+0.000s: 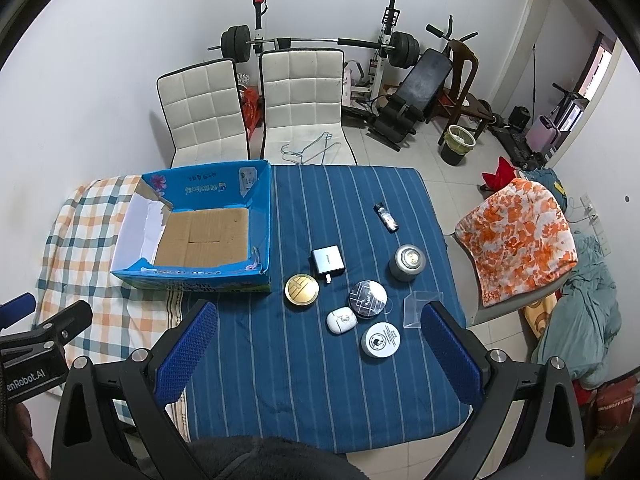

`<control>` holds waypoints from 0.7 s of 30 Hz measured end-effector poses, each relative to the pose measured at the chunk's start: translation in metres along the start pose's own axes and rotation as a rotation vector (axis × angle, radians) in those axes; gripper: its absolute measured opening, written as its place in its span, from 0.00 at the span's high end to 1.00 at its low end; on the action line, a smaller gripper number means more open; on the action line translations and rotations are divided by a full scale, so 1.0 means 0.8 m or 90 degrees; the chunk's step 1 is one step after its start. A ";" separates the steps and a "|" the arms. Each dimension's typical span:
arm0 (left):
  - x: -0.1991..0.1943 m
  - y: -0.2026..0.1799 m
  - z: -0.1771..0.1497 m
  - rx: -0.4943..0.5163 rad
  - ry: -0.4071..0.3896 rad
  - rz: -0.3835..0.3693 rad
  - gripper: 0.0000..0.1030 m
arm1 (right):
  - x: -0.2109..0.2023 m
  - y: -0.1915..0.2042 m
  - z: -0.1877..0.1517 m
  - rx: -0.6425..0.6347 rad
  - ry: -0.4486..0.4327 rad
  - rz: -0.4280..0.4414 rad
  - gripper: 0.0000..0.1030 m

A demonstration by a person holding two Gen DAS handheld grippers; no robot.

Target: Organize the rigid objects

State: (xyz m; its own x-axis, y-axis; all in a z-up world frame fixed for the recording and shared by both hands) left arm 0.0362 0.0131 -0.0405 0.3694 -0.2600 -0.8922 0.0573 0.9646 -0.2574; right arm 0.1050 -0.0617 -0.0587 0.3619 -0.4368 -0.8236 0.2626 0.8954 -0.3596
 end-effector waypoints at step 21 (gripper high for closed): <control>0.041 -0.033 0.033 0.048 0.001 -0.041 0.00 | 0.069 -0.069 0.003 0.105 0.081 -0.040 0.00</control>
State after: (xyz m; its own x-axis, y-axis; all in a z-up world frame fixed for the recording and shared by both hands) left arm 0.0717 -0.0201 -0.0533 0.3612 -0.3222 -0.8750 0.1502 0.9462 -0.2864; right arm 0.1127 -0.1353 -0.0830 0.2271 -0.4670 -0.8546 0.4275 0.8363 -0.3433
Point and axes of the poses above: each gripper's, at about its wrist camera, not at the fingertips, and x roughly the way its jaws point, y to its left, z to its top, the point moved 6 cm from there along x, roughly the way its jaws point, and after that the axes turned 14 degrees about -z, right-handed, at the moved point
